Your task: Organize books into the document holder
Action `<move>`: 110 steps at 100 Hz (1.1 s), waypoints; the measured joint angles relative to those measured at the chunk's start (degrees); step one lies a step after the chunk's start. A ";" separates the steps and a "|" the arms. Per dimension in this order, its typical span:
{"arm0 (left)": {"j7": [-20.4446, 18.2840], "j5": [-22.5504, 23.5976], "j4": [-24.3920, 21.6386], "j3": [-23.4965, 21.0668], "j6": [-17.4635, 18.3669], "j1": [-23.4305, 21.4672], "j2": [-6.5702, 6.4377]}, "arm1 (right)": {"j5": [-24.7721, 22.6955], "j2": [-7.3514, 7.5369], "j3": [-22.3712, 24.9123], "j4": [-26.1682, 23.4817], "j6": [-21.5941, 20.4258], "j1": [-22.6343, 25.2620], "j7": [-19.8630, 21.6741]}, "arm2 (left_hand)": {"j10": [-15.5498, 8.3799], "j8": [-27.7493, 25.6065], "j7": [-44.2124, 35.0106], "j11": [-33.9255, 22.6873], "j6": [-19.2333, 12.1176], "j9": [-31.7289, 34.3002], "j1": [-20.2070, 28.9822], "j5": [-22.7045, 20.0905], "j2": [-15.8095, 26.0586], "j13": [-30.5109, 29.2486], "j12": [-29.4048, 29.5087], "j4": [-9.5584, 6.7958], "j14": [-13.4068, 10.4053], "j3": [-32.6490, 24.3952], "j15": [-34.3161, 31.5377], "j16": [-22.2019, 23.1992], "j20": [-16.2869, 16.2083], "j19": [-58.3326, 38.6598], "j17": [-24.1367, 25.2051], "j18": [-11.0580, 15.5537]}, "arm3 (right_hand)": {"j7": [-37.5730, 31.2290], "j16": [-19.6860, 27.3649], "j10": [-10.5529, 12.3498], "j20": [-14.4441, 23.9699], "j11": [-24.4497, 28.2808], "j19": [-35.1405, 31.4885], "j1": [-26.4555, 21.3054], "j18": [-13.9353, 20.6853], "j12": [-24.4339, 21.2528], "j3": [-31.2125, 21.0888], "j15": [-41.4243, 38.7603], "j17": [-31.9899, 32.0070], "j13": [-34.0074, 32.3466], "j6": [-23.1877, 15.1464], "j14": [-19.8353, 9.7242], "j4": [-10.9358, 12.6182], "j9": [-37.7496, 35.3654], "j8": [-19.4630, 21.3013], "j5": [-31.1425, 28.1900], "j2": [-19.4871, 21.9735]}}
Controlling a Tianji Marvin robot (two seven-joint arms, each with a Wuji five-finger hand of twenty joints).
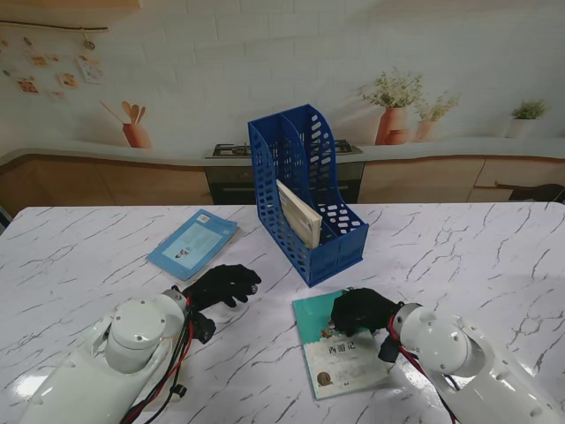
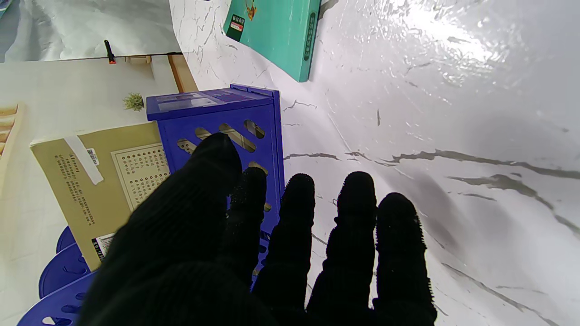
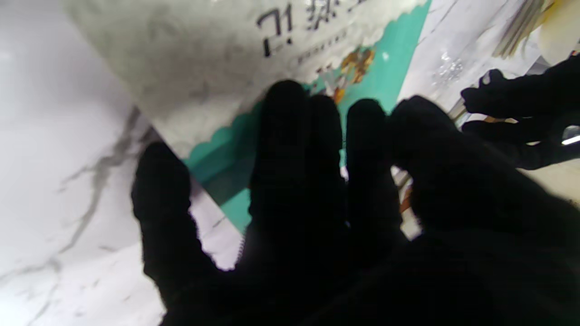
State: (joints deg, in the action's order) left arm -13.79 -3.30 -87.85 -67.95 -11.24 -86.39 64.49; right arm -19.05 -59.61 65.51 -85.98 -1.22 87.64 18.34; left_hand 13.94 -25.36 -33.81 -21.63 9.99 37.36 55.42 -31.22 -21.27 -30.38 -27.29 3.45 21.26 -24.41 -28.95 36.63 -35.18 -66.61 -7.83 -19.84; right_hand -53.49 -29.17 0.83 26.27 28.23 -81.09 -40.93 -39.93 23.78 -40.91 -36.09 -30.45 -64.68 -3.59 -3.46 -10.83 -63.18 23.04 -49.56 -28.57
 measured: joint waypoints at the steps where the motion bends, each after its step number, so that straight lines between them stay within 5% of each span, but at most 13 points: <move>1: -0.01 -0.03 0.02 0.02 0.01 0.00 0.00 | 0.09 -0.02 -0.09 0.03 -0.04 -0.05 -0.01 | 0.00 0.00 0.00 0.00 0.00 0.00 0.00 0.00 0.00 0.00 0.00 0.00 0.00 0.00 0.00 0.00 0.00 0.00 0.00 0.00 | 0.00 0.02 0.00 -0.01 -0.06 0.00 0.00 0.00 -0.01 0.07 0.17 0.00 0.00 0.00 0.00 0.00 0.00 0.00 0.01 0.00; 19: -0.40 -0.74 0.86 0.76 0.50 0.39 0.01 | 0.70 -0.57 -0.28 -0.36 -0.35 0.27 -0.30 | 0.04 0.00 0.00 -0.15 0.04 0.00 0.29 0.00 0.01 0.00 0.00 0.00 0.00 0.00 -0.11 0.00 0.00 0.00 -0.01 0.00 | 0.00 0.85 -0.39 -0.10 -0.15 1.89 0.00 0.00 -0.09 0.80 2.37 2.11 0.60 0.00 0.97 0.00 0.10 -0.02 0.14 0.62; 37: -0.51 -1.17 1.86 1.70 1.04 1.12 0.06 | -0.99 -0.99 3.44 -5.15 -0.80 4.56 -0.66 | 0.07 0.03 0.00 -0.76 0.11 0.00 0.54 0.00 0.05 0.00 0.00 0.00 0.00 0.01 -0.49 0.00 0.00 0.00 -0.32 -0.06 | 6.65 5.10 -2.07 -0.91 -2.32 11.79 5.05 1.84 -0.19 6.10 11.49 8.58 5.44 -0.63 7.62 0.00 1.49 1.47 0.48 3.90; 43: -0.58 -1.17 1.98 1.92 1.04 1.29 0.07 | -2.34 -1.01 4.90 -7.23 -0.74 6.08 -0.67 | 0.07 0.04 0.00 -0.84 0.13 0.00 0.54 0.00 0.05 0.00 0.00 0.00 0.00 0.01 -0.56 0.00 -0.01 0.00 -0.68 -0.72 | 9.73 5.79 -2.10 -0.50 -2.79 12.15 6.30 6.88 -0.21 7.48 12.72 9.42 6.18 -0.69 7.71 0.00 2.26 2.07 0.59 5.17; 62: -0.65 -1.20 2.05 2.33 0.97 1.61 0.14 | -3.40 -1.30 8.89 -12.49 1.73 9.42 -3.02 | 0.10 0.05 0.13 -3.72 1.38 0.00 -0.54 0.00 0.66 0.00 -2.11 0.00 0.00 0.01 -0.92 0.00 -0.04 0.00 -2.25 -1.40 | 13.49 6.41 -2.13 0.38 -4.29 12.54 6.85 6.86 -0.24 10.42 12.99 9.88 6.85 -0.70 7.76 0.12 3.04 4.18 1.41 6.47; 72: -0.01 -0.91 2.05 2.55 0.92 1.68 0.25 | -3.87 -1.49 10.25 -14.30 4.84 10.14 -3.67 | 0.17 0.06 0.15 -6.32 2.79 0.02 -2.84 0.00 0.66 -2.49 -4.65 0.00 0.02 -0.25 -3.11 -0.38 -0.05 0.00 -6.17 -1.44 | 17.98 6.42 -2.75 2.63 -4.41 10.82 7.92 6.86 -0.24 10.96 12.95 7.01 7.45 0.06 7.82 1.96 3.64 8.61 1.18 7.03; 85: 2.63 -0.84 2.11 3.03 0.38 1.72 0.72 | -8.72 -1.76 10.73 -16.31 12.53 10.47 -6.21 | 1.88 0.06 0.15 -6.44 4.22 0.67 -5.64 0.00 0.83 -3.15 -5.09 0.00 1.39 -0.21 -4.25 -0.16 -0.05 0.00 -9.86 -1.43 | 21.89 6.48 -5.64 5.76 -3.65 -0.33 10.81 6.89 -0.24 8.36 8.96 -10.27 2.95 3.61 9.90 3.60 3.59 13.65 0.34 5.27; 94: 2.56 -1.08 2.39 3.71 -0.83 2.12 0.88 | -11.80 -1.86 10.05 -16.27 17.24 9.91 -7.91 | 3.12 0.06 1.25 -6.44 6.02 1.66 -6.89 0.00 2.07 -3.93 -4.47 0.00 2.23 2.27 -4.96 -0.38 -0.05 -0.02 -11.99 -1.41 | 23.62 6.50 -7.15 1.77 -3.63 -3.76 12.23 6.89 -0.40 8.61 7.83 -15.69 2.32 5.69 10.41 3.60 3.66 14.69 0.41 4.00; 110: 2.56 -2.42 3.22 4.98 -2.03 3.02 1.21 | -11.00 -1.73 8.52 -15.66 22.17 8.08 -5.51 | 6.17 2.23 5.79 -4.24 9.99 0.34 -7.51 1.91 5.15 -3.91 -0.74 0.00 3.48 8.88 -4.91 -3.79 0.10 -0.03 -13.08 -1.44 | 27.64 7.34 -11.10 -1.44 -4.56 -3.98 13.52 6.89 -2.83 9.65 7.97 -16.43 2.38 11.20 11.28 3.61 5.24 14.70 0.77 4.03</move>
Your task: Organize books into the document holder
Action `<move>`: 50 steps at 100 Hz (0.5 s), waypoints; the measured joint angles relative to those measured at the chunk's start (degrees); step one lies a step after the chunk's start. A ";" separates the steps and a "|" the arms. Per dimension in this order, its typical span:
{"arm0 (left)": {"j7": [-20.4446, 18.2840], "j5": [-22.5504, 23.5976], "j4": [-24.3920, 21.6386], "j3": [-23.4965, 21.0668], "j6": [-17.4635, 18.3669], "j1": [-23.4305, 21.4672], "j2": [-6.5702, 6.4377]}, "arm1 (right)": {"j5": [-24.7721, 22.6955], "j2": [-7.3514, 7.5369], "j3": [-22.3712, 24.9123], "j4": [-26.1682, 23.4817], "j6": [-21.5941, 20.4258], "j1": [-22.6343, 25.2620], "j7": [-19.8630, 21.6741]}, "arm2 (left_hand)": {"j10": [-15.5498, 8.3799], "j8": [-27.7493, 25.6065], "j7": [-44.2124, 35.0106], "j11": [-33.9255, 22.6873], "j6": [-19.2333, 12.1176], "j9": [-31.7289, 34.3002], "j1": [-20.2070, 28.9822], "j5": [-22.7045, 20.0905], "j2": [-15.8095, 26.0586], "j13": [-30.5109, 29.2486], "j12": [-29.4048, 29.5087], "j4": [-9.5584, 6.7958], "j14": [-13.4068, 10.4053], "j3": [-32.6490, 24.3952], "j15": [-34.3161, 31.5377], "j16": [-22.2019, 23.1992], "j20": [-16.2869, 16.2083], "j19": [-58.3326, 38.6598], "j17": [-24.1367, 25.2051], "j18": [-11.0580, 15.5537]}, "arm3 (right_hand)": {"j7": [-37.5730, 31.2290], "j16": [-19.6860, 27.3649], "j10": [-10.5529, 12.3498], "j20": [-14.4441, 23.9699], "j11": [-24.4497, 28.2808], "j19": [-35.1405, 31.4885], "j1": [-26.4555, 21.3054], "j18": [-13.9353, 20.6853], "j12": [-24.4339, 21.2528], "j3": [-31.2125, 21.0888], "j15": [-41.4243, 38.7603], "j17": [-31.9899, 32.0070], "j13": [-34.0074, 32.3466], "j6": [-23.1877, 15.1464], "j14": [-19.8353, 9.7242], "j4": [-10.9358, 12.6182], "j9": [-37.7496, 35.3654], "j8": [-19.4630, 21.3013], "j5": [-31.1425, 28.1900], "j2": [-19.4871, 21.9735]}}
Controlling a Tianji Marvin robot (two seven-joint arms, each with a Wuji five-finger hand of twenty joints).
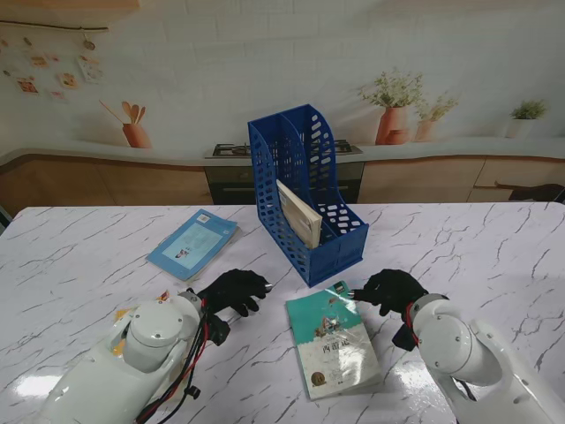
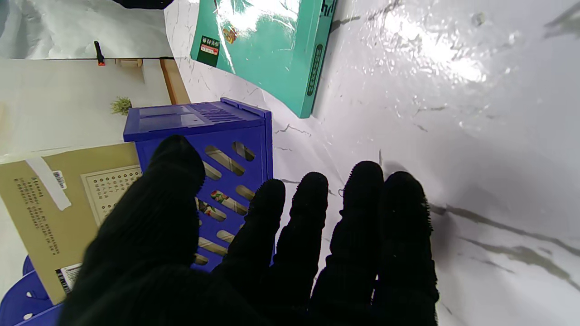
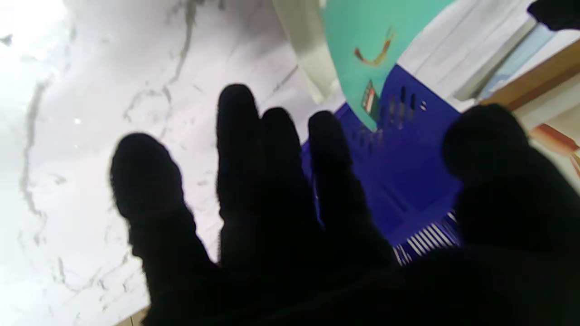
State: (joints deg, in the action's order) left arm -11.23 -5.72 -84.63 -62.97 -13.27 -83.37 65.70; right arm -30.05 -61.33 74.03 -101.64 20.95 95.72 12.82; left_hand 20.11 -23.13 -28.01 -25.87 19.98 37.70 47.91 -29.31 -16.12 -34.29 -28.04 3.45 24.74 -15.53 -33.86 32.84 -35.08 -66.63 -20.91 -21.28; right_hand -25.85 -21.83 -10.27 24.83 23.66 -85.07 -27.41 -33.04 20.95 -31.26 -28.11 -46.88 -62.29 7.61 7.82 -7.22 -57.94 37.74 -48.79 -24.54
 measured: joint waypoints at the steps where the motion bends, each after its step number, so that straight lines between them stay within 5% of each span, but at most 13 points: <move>1: 0.03 -0.13 0.03 0.09 -0.16 0.06 0.02 | 0.04 0.03 -0.17 0.03 0.41 -0.13 0.26 | 0.23 0.35 0.45 0.00 0.17 0.00 0.00 0.16 0.41 0.00 0.17 0.00 0.08 0.88 0.01 -0.34 0.20 0.00 -0.02 -0.03 | 0.08 0.03 -0.24 -0.05 0.00 0.02 0.02 0.00 -0.17 0.29 0.08 0.00 0.00 0.29 0.20 0.00 0.36 0.00 0.24 0.00; 32: -0.51 -3.66 1.12 2.53 -4.93 1.97 0.76 | 1.10 0.51 -6.50 3.47 8.38 -4.51 1.69 | 4.62 4.91 7.59 0.59 5.72 -2.71 0.07 1.67 2.59 -0.66 3.55 0.00 0.06 5.83 -3.93 -2.81 3.09 0.00 -4.07 0.06 | 3.40 4.50 -6.39 -3.34 -0.87 0.38 0.39 0.00 -5.47 2.70 3.84 -0.64 0.05 7.69 3.98 0.00 2.02 -2.80 1.39 0.92; 50: -0.27 -4.17 1.46 3.65 -7.48 3.09 1.36 | 2.22 0.59 -7.65 4.25 8.53 -5.50 2.44 | 6.70 6.40 11.74 -0.29 8.67 -3.14 0.54 1.70 3.26 -0.71 5.15 0.00 -0.39 5.92 -6.28 -4.92 4.26 0.00 -5.62 0.10 | 3.51 5.06 -6.68 -5.17 2.37 1.06 0.31 0.00 -5.48 3.33 2.55 -2.18 -1.13 8.36 4.23 0.00 1.08 -3.40 1.39 1.46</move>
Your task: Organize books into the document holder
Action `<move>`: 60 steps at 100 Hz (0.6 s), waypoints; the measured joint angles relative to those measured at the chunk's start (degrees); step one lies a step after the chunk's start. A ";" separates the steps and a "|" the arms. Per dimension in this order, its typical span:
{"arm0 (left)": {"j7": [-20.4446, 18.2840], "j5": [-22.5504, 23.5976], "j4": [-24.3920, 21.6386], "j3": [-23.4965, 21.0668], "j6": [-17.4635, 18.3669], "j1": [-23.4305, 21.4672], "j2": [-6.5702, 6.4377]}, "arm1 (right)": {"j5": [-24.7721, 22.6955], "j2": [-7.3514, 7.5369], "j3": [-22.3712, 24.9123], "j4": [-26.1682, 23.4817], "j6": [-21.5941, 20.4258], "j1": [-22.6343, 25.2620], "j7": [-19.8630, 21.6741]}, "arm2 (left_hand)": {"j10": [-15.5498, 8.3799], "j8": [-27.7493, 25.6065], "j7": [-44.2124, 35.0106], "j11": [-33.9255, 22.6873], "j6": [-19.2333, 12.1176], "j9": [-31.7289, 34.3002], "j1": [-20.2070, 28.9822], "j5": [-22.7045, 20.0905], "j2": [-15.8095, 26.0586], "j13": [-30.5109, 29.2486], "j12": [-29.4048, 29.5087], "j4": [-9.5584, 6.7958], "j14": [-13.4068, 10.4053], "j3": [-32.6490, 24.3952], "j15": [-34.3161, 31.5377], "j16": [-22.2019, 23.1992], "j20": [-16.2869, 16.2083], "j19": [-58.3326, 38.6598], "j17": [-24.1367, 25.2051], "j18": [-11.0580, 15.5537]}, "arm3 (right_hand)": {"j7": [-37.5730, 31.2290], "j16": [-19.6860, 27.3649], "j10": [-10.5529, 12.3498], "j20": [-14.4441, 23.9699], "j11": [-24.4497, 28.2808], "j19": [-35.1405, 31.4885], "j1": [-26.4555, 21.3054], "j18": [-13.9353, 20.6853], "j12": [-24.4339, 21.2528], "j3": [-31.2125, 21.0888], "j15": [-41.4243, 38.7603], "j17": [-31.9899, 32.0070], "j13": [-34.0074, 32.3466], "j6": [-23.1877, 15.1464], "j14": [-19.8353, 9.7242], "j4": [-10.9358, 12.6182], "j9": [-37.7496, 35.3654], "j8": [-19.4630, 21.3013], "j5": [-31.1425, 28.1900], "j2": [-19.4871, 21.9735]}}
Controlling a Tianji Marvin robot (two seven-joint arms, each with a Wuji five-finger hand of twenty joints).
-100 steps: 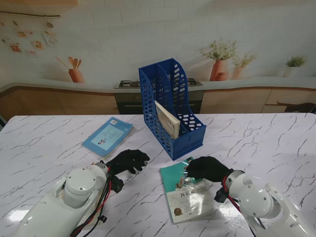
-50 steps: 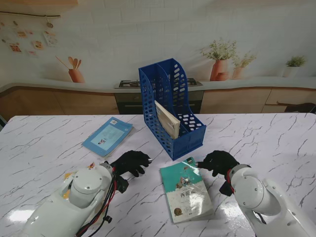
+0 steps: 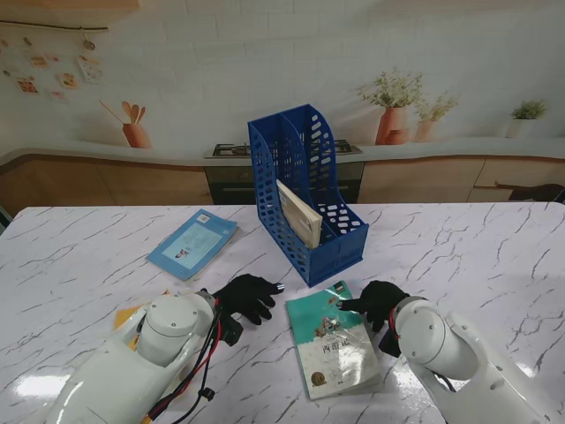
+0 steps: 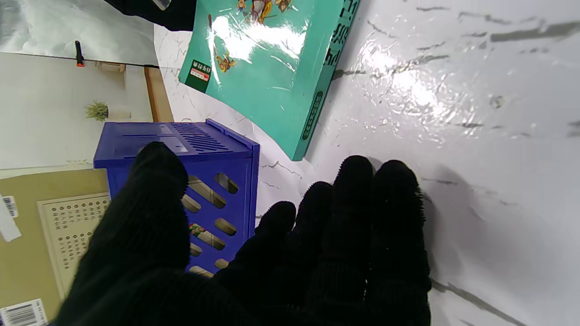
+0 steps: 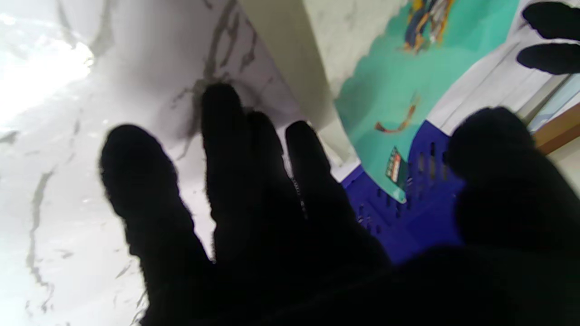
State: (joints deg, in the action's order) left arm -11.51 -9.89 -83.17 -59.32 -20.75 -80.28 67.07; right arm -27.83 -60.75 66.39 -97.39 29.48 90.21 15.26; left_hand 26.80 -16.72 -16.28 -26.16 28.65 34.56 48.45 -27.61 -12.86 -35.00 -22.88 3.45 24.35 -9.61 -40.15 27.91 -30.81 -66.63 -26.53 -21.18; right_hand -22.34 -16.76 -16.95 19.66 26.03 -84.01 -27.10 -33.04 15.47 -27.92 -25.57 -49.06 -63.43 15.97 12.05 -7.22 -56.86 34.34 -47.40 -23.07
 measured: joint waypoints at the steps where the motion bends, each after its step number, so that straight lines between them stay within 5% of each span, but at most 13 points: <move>1: 0.05 -0.03 0.00 0.07 -0.22 0.07 0.04 | 0.15 -0.01 -0.07 0.06 0.00 -0.02 -0.24 | -0.05 0.57 0.65 -0.36 0.28 0.00 0.17 0.00 0.05 -0.04 0.00 -0.01 0.00 0.00 -0.38 -0.15 0.31 0.00 -0.56 0.00 | 0.00 0.00 0.00 -0.03 0.05 0.00 0.00 0.00 0.00 0.00 -0.10 -0.09 0.00 0.03 0.00 0.00 0.00 0.00 0.00 0.00; 28: 0.91 -1.73 0.21 1.28 -5.35 1.79 1.10 | 2.25 -0.56 -0.92 0.37 0.22 -0.21 -2.16 | -0.07 2.11 10.59 -4.60 2.43 -0.63 0.17 0.64 0.61 -1.63 -0.04 -0.01 -0.04 -0.86 -1.16 -3.17 2.73 0.00 -4.31 0.00 | 0.00 0.53 -0.37 -1.58 0.68 0.00 -1.15 0.00 0.00 -0.73 -0.31 -1.84 -0.68 1.59 0.06 0.06 -0.06 -0.61 -0.03 0.01; 60: 1.48 -5.65 1.75 1.60 -8.29 3.17 2.41 | 4.15 -0.84 -1.31 0.57 -0.50 -0.27 -2.74 | 0.57 1.98 12.02 -6.36 3.18 -0.63 0.37 0.21 0.62 -2.34 -0.66 -0.70 -0.04 -2.87 -2.07 -3.31 3.86 0.10 -6.05 0.01 | -0.13 0.62 -0.56 -2.86 0.68 0.18 -3.28 0.00 -0.03 -3.71 -0.31 -2.07 -0.77 2.75 0.06 0.09 -0.06 -0.61 -0.03 0.77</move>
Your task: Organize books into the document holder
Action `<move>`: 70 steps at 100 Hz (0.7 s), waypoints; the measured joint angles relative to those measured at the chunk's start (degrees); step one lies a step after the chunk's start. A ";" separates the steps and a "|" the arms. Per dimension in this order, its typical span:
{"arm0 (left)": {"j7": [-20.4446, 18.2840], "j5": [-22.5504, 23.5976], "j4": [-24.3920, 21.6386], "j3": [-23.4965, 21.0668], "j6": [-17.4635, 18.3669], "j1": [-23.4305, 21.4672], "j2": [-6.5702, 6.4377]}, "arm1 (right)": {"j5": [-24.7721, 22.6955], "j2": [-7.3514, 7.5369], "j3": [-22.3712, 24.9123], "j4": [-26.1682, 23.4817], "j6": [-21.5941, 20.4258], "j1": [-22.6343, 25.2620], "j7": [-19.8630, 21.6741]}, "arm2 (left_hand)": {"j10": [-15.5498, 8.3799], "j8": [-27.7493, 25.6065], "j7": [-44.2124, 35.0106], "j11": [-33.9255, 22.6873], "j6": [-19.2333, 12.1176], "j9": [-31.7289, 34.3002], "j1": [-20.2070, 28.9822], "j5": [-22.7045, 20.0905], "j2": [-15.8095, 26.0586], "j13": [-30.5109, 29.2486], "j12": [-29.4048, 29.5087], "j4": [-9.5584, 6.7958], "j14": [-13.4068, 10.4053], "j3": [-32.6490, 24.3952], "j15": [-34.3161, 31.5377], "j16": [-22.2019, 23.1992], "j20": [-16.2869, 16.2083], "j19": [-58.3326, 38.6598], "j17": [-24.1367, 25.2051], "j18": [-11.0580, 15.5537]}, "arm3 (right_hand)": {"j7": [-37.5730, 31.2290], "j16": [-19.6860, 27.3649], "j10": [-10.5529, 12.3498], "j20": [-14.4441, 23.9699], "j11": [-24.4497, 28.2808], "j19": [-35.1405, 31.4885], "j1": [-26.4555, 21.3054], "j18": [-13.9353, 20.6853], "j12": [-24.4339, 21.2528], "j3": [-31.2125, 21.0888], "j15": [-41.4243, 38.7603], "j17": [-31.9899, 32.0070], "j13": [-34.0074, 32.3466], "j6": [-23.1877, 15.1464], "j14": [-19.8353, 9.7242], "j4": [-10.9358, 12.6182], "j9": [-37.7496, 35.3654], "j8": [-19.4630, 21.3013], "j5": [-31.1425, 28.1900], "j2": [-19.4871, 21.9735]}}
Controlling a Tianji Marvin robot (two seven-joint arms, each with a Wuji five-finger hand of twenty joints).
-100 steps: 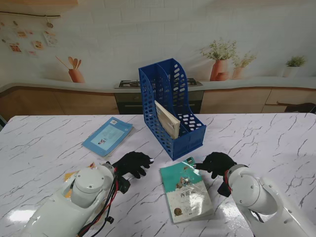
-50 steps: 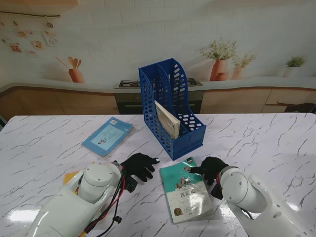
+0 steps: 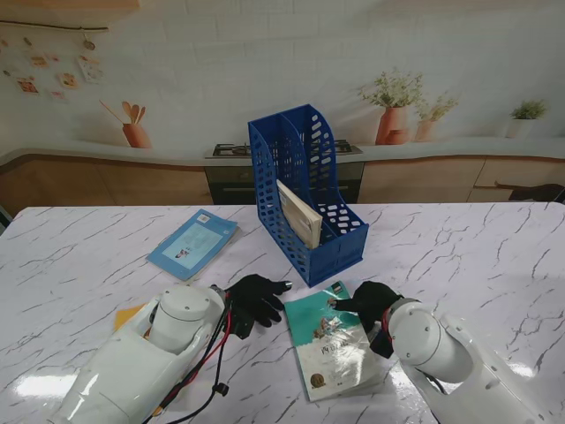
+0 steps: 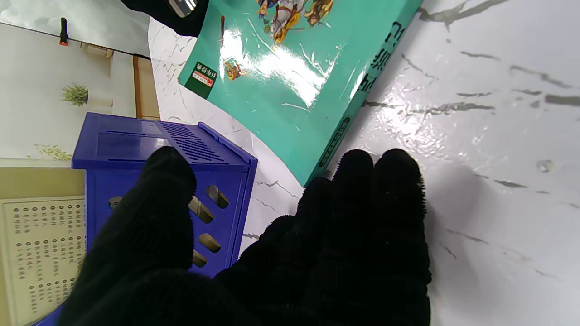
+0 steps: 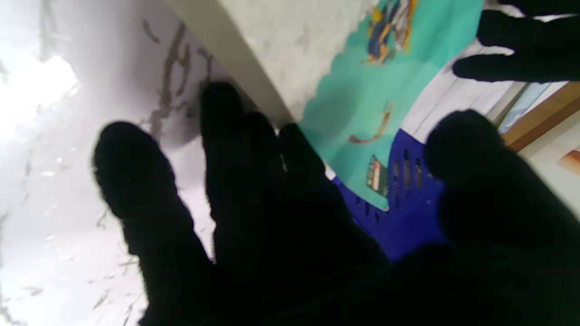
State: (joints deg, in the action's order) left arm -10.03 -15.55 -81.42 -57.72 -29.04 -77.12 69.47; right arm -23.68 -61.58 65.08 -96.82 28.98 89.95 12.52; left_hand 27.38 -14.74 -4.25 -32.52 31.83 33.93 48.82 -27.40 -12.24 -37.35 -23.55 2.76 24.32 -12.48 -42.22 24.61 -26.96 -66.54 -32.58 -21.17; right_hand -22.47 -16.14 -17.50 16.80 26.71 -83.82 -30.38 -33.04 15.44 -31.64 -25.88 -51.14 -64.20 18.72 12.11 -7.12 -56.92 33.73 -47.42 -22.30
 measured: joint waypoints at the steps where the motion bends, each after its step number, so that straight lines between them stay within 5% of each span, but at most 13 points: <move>1: -0.01 -0.11 0.09 0.05 -0.01 0.09 0.02 | 0.05 0.00 -0.01 0.00 -0.03 0.00 0.03 | 0.08 0.00 0.00 -0.03 0.00 0.00 0.11 0.00 0.00 0.00 -0.01 0.00 0.00 0.00 0.00 0.00 0.04 0.01 0.00 0.00 | -0.01 0.00 0.00 -0.02 0.00 0.27 -0.05 0.00 0.00 -0.01 0.00 -0.02 0.00 0.00 0.00 0.00 0.00 0.00 -0.01 0.04; 58: 1.53 -6.56 1.90 -1.42 -0.58 -0.05 1.69 | 2.42 0.04 -1.70 1.03 -0.87 -1.65 0.17 | 2.63 -0.90 -0.63 -1.68 -0.98 -2.90 0.32 1.84 -0.75 -1.65 -0.40 -0.01 1.22 -10.23 3.61 -0.43 0.94 0.56 -3.40 0.90 | -0.02 1.56 -5.53 -1.48 2.45 0.35 -3.83 0.00 0.73 -3.37 0.13 -0.45 -1.45 0.03 2.60 0.50 0.32 -0.82 -0.02 2.56; 70: 1.46 -7.13 1.96 -1.54 0.02 -0.26 1.69 | 2.84 0.00 -1.76 1.16 -1.08 -1.66 -0.22 | 2.72 -1.10 -0.64 -1.75 -0.98 -2.98 -0.23 2.35 -1.46 -1.74 -0.42 -0.01 1.32 -12.07 3.18 3.16 0.43 0.53 -3.50 0.91 | -0.02 1.56 -6.16 -1.63 2.55 0.45 -3.83 0.00 0.78 -4.16 0.09 -0.58 -1.86 0.04 3.13 0.50 0.12 -0.83 -0.03 2.56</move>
State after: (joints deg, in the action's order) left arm -8.58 -22.67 -79.46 -59.26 -29.02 -77.38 71.16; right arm -20.84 -61.58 63.32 -95.67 27.90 88.29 12.30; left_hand 30.09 -15.84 -4.89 -34.27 30.85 30.95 48.59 -25.05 -13.70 -39.08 -23.97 2.75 25.64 -24.55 -39.04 27.77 -26.53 -66.00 -36.07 -20.26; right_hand -22.50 -14.58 -23.66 15.17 29.26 -83.37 -34.21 -33.04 16.22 -35.80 -25.79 -51.71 -66.06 18.76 15.24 -6.62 -56.80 32.90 -47.45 -19.74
